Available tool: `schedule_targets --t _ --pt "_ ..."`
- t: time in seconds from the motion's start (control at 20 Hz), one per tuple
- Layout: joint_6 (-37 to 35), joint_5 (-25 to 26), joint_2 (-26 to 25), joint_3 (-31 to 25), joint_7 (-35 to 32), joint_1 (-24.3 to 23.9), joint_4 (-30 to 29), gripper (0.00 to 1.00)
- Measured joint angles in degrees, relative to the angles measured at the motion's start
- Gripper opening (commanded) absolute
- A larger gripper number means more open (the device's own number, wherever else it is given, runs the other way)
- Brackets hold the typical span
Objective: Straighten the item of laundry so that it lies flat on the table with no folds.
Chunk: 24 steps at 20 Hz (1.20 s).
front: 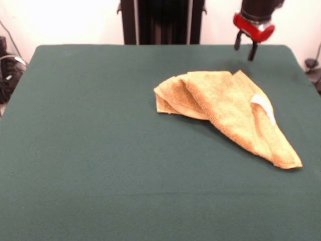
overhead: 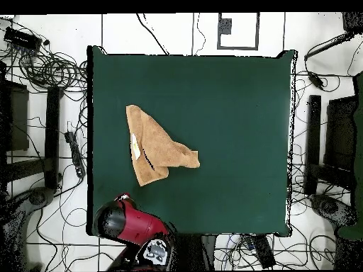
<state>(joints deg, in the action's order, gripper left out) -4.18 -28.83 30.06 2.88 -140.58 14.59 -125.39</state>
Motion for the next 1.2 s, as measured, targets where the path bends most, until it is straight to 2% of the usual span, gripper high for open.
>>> schedule_targets --t 0.2,0.45,0.9,1.2 --pt "4.9 0.2 -3.9 -2.0 0.0 -0.6 0.1 1.00" --pt "5.3 2.2 -3.3 -2.7 0.0 -2.1 -0.5 1.00" --pt "1.6 2.4 -0.8 -2.5 0.0 -3.0 -0.5 1.00" --pt "1.6 2.4 -0.1 -2.5 0.0 -4.9 -0.4 1.00"
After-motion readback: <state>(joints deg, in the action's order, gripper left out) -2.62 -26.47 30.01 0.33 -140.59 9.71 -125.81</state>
